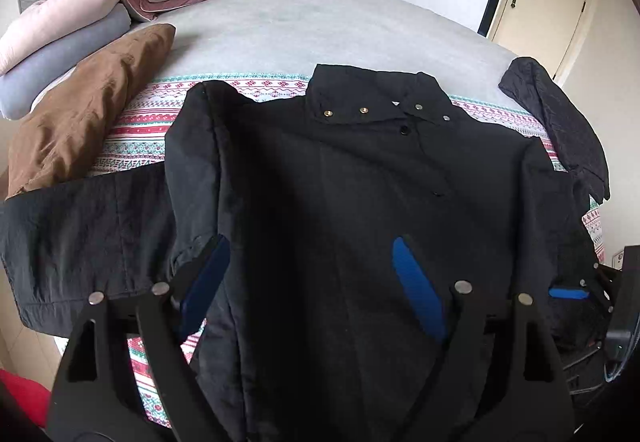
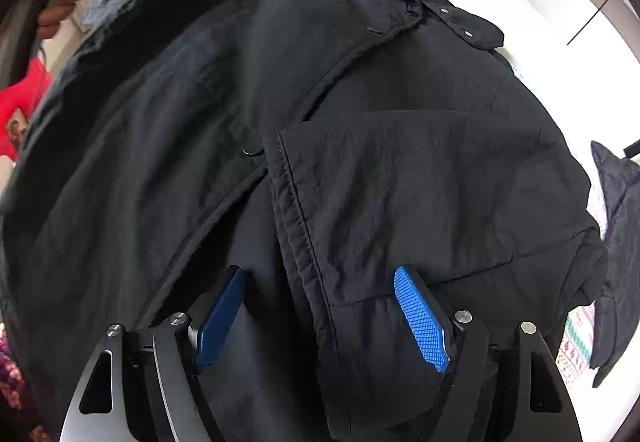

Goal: Fold large clothes

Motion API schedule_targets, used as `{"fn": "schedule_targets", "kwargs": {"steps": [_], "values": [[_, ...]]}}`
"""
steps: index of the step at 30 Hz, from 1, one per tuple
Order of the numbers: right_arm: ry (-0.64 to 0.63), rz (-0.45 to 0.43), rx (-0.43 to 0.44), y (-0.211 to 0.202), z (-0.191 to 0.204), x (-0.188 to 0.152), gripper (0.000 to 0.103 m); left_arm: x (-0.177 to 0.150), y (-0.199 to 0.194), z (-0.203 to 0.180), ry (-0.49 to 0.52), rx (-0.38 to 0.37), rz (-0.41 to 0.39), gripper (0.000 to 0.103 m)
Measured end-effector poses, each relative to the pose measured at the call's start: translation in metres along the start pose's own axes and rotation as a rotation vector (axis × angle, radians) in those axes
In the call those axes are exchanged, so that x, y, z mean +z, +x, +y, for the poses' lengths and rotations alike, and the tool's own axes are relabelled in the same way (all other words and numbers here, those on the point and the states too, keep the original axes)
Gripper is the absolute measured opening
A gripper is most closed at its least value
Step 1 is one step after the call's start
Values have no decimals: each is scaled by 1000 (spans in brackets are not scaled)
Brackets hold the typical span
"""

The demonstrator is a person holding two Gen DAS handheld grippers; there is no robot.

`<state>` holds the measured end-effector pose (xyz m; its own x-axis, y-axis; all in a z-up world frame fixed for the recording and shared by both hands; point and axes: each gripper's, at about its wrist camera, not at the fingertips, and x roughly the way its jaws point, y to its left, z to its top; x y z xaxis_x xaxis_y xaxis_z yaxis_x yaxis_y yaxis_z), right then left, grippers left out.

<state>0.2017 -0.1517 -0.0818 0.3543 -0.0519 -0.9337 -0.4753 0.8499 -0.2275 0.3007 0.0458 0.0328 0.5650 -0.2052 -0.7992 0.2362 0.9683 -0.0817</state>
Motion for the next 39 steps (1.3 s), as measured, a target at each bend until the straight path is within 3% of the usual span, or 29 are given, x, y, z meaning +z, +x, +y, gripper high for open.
{"fn": "schedule_targets", "kwargs": {"steps": [1, 2, 3, 4, 7, 10, 14, 18, 21, 22, 24, 25, 29, 34, 35, 38, 39], "values": [[18, -6, -18, 1, -4, 2, 68, -1, -3, -2, -1, -9, 7, 84], [36, -8, -19, -1, -9, 4, 52, -3, -7, -4, -2, -20, 12, 84], [60, -6, -6, -6, -16, 5, 23, -4, -11, -6, 0, -30, 16, 84], [95, -15, -9, -17, -26, 5, 13, -5, -15, -7, 4, -36, 18, 84], [152, -104, -107, -71, -61, -3, 11, -6, -24, -12, 31, -48, 8, 84], [281, -156, -232, -126, -122, -14, 10, -3, -22, -22, 49, -71, 10, 84], [438, -158, -534, -185, -206, -36, 10, 2, -8, -47, 73, -133, 22, 84], [579, -130, -857, -221, -287, -61, 8, 6, 14, -87, 117, -176, 30, 84], [682, -83, -989, -229, -337, -85, 7, 2, 34, -123, 155, -254, 60, 84], [689, -48, -1059, -225, -350, -92, 4, -2, 41, -136, 173, -278, 76, 84], [640, 73, -1300, -206, -372, -109, 0, -12, 56, -158, 215, -310, 108, 84], [636, 111, -1344, -196, -384, -121, 1, -18, 62, -168, 236, -322, 122, 84], [854, 68, -1137, -174, -409, -165, 3, -28, 71, -187, 325, -290, 117, 84], [829, 19, -920, -146, -389, -165, 25, -9, 60, -160, 298, -229, 83, 84], [811, -6, -876, -142, -381, -154, 29, -4, 56, -150, 273, -219, 74, 84], [741, -95, -729, -125, -356, -117, 59, 13, 47, -116, 213, -172, 46, 84], [714, -125, -675, -120, -347, -99, 63, 21, 46, -105, 204, -143, 37, 84]]}}
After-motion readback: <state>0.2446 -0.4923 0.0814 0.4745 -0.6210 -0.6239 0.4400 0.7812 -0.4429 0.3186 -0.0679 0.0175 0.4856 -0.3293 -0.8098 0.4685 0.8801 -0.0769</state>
